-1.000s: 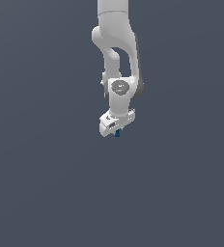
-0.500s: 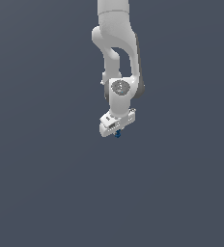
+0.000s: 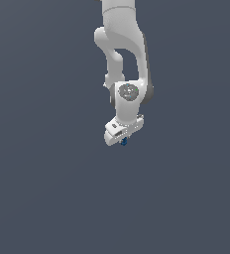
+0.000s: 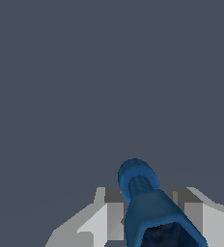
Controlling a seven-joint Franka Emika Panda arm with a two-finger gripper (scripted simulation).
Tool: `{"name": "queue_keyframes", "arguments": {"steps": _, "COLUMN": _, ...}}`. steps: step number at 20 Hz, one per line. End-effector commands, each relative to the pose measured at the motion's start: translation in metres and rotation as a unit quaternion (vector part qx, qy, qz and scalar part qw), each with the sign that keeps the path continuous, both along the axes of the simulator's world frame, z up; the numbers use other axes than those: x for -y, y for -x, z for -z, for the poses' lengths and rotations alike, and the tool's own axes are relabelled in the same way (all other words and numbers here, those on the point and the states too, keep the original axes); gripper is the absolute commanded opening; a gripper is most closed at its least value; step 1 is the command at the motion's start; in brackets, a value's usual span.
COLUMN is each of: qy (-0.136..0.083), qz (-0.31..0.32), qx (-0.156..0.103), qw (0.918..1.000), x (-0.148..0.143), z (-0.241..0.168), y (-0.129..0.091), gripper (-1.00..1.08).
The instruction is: Pick up the object and move it to a goal position.
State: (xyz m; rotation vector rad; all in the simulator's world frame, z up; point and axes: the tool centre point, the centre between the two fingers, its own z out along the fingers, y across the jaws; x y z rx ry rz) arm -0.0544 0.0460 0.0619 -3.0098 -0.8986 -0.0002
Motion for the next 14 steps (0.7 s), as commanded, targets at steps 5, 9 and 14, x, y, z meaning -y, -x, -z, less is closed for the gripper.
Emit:
{"name": "queue_keyframes", "arguments": {"steps": 5, "qy": 0.000, "qz": 0.000, "qx": 0.000, "qw": 1.0000, "x": -0.015, "z": -0.018, "y": -0.039, "gripper": -1.00}}
{"name": "queue_keyframes", "arguments": {"steps": 9, "qy": 0.000, "qz": 0.000, "qx": 0.000, "qw": 1.0000, "x": -0.024, "z": -0.030, "y": -0.063, "gripper": -1.00}}
{"name": "queue_keyframes", "arguments": {"steps": 14, "qy": 0.000, "qz": 0.000, "qx": 0.000, "qw": 1.0000, "x": -0.035, "z": -0.043, "y": -0.092, "gripper": -1.00}}
